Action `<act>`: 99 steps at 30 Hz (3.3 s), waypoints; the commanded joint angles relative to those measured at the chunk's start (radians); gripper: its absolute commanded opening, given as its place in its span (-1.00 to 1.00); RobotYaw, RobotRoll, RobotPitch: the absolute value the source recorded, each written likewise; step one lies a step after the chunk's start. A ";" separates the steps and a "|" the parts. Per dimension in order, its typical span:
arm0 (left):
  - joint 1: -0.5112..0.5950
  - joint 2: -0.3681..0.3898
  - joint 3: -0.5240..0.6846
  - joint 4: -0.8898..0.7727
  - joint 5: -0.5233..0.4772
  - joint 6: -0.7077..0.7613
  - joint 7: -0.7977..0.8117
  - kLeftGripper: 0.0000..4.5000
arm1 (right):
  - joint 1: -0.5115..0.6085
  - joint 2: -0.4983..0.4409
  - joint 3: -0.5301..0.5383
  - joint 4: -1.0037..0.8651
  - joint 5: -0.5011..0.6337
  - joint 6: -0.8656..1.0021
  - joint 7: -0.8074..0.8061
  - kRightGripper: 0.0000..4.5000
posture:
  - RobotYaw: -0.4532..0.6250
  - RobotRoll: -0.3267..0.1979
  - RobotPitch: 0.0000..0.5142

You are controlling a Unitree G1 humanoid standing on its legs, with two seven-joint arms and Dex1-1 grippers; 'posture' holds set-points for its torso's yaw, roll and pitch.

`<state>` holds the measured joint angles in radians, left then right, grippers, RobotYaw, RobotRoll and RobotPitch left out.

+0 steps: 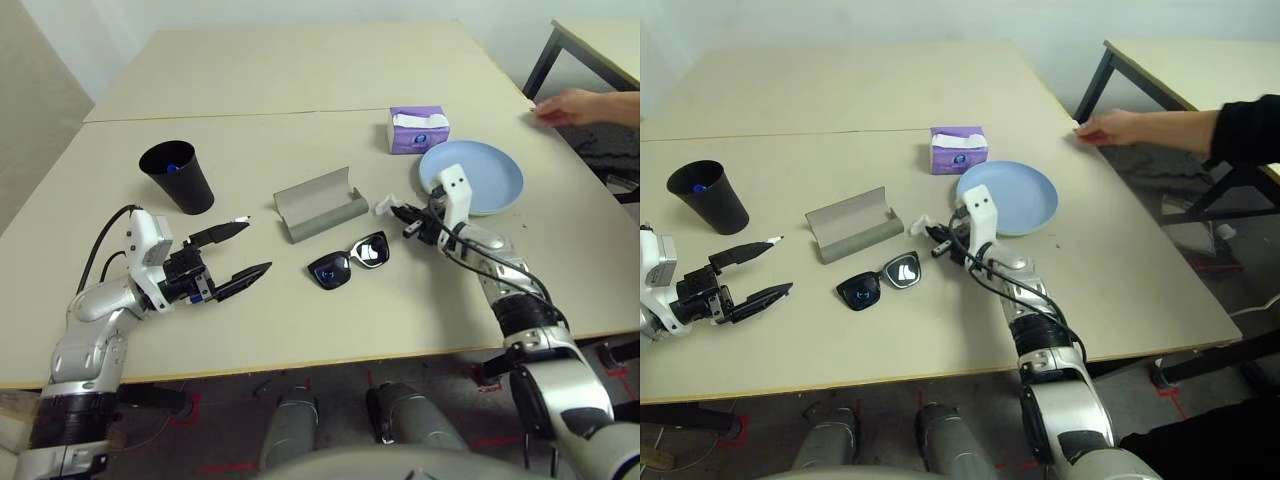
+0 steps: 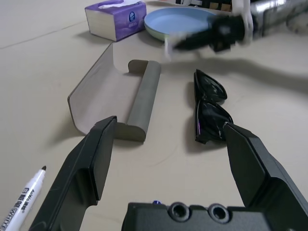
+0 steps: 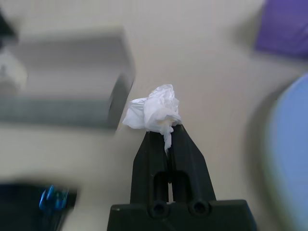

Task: Organize and tidy the items on the table.

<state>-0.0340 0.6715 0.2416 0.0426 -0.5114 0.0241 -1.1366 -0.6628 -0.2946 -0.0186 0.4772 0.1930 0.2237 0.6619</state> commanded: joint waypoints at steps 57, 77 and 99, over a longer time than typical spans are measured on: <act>-0.031 0.013 -0.013 0.053 0.012 -0.024 -0.033 1.00 | 0.670 -0.267 -0.106 -0.955 0.191 0.316 -0.019 0.98 | -0.29 0.25 -0.55; -0.099 -0.001 -0.041 0.187 0.049 -0.105 -0.086 1.00 | -0.339 -0.411 0.779 -0.863 0.019 0.773 0.367 0.98 | -0.29 0.25 -0.54; -0.039 -0.021 -0.021 0.197 0.046 -0.142 -0.090 1.00 | -0.460 -0.147 0.907 -0.329 -0.343 0.322 0.557 0.98 | -0.26 0.25 -0.51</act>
<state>-0.0878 0.6529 0.2188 0.2324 -0.4708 -0.1083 -1.2237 -1.1250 -0.4521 0.9083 0.1392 -0.1327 0.5662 1.2064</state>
